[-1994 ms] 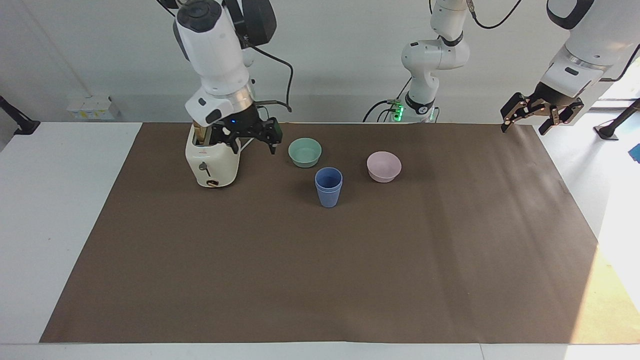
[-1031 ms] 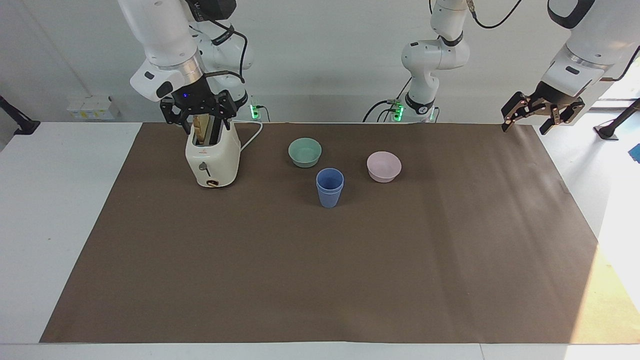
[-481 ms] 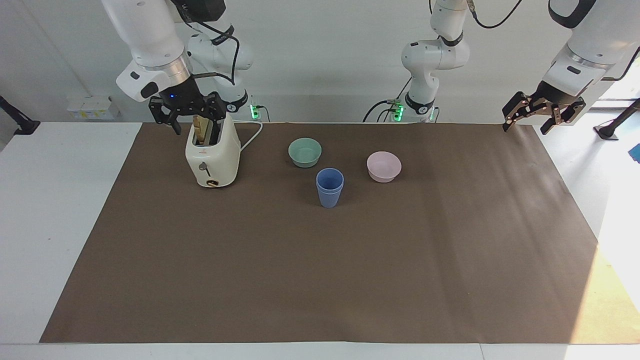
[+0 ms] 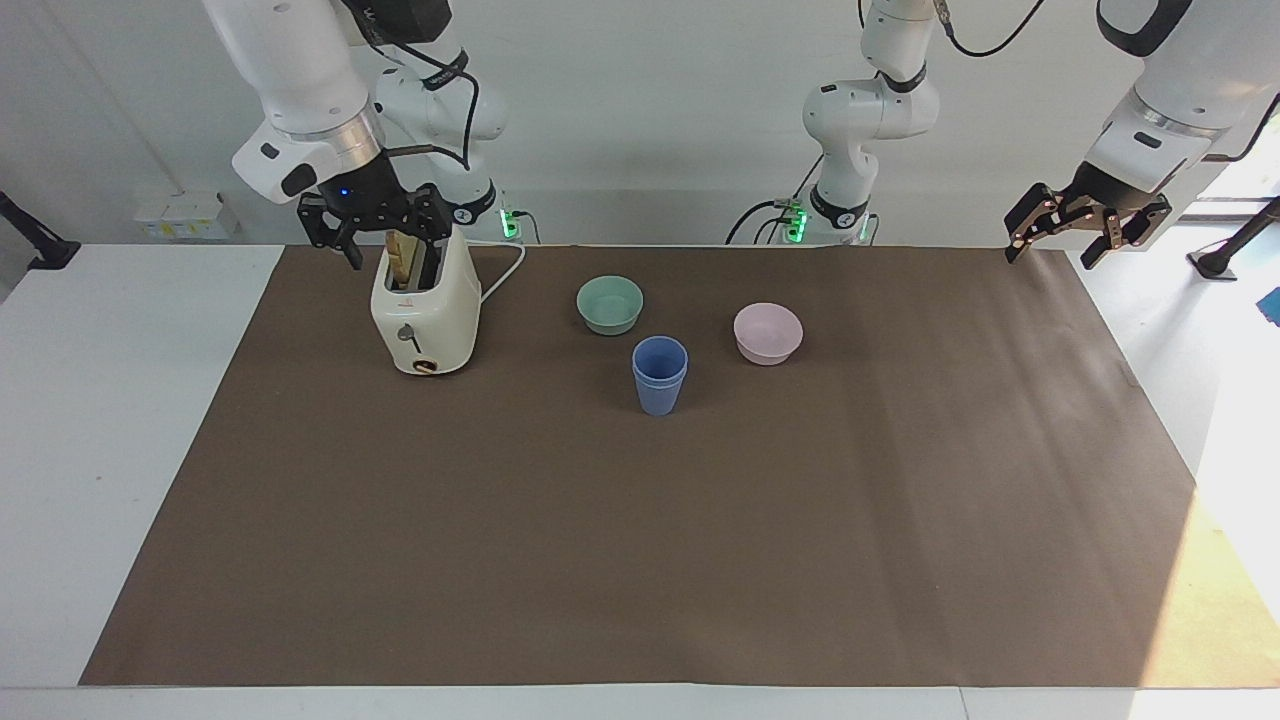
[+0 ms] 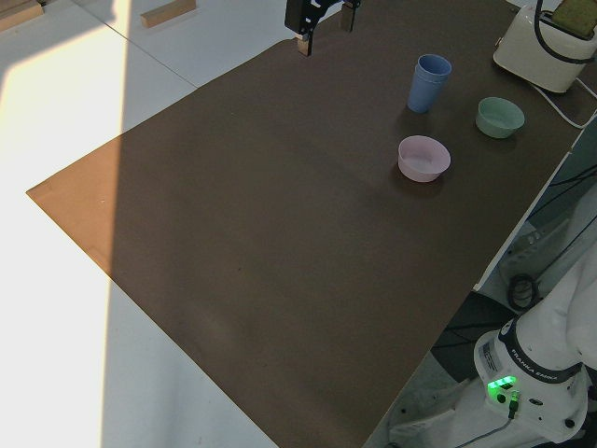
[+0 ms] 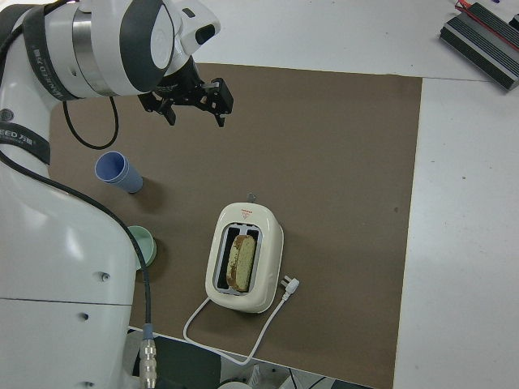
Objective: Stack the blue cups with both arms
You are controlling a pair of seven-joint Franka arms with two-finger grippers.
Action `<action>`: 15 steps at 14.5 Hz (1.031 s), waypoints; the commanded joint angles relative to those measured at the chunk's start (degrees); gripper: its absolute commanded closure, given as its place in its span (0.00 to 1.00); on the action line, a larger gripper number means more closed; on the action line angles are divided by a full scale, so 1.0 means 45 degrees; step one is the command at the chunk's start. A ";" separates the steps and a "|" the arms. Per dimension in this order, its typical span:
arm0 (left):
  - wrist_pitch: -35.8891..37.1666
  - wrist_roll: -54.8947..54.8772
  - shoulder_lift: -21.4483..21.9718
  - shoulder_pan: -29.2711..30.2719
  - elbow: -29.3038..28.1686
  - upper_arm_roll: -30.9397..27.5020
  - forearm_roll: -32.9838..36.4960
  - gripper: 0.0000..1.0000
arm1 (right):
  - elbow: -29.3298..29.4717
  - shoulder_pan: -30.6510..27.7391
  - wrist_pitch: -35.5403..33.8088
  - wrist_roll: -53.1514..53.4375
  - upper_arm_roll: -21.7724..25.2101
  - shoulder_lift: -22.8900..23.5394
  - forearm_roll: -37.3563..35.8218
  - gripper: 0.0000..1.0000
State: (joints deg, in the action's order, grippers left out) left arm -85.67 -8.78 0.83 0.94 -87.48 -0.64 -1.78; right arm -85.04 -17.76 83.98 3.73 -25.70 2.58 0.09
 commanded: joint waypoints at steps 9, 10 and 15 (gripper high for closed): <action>0.0132 -0.0041 0.0187 0.0104 -0.0111 0.0026 -0.0035 0.00 | -0.0028 0.1930 0.0244 -0.0242 0.2115 -0.0281 0.0332 0.00; 0.0132 -0.0041 0.0187 0.0104 -0.0111 0.0026 -0.0054 0.00 | -0.0028 0.2398 0.0245 -0.0242 0.2563 -0.0281 0.0332 0.00; 0.0152 -0.0041 0.0187 0.0104 -0.0111 0.0026 -0.0035 0.00 | 0.0088 0.3360 0.0284 -0.0222 0.3290 -0.0301 0.0332 0.00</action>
State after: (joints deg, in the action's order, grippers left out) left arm -85.67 -8.77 0.83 0.94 -87.48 -0.65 -1.78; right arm -84.44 -3.06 84.42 3.73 -11.85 2.01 0.64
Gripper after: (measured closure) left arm 0.000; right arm 0.000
